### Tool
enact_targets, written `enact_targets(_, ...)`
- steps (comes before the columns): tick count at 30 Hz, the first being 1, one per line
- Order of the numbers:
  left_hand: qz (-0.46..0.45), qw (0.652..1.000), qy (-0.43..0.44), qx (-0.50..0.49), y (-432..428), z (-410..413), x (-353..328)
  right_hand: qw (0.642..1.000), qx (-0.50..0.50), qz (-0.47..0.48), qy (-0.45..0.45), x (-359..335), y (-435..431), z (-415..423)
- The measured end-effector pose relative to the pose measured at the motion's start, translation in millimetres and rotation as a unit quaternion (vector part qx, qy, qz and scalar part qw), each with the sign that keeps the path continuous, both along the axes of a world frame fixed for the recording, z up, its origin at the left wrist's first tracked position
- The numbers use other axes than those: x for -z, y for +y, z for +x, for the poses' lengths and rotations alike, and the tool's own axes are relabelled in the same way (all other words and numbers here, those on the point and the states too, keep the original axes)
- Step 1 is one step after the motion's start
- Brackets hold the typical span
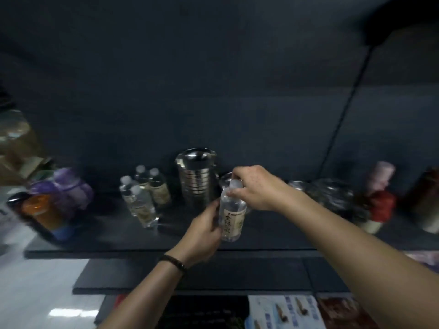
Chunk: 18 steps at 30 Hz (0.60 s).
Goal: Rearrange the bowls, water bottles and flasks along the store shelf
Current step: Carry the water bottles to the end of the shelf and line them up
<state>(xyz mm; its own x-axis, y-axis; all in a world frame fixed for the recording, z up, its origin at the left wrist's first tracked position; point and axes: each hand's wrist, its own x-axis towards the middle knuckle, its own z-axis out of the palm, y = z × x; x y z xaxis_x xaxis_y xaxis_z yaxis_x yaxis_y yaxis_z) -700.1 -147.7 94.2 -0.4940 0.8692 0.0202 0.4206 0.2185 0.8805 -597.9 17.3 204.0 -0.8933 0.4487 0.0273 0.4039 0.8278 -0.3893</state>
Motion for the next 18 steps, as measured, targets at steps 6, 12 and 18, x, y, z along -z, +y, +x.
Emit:
enact_targets(6, -0.025, 0.996, -0.043, 0.069, 102.1, 152.2, 10.2, 0.996, 0.084, -0.004, -0.006, 12.5, 71.7, 179.3)
enact_targets(12, -0.017, 0.986, -0.077, 0.147, 196.0, 297.0, 24.0, 0.983, 0.181, -0.005, -0.023, 20.7, 135.7, 329.7)
enact_targets(18, -0.002, 0.971, -0.101, 0.215, 270.3, 385.3, 19.5, 0.964, 0.265, -0.017, -0.023, 18.6, 195.6, 435.5)
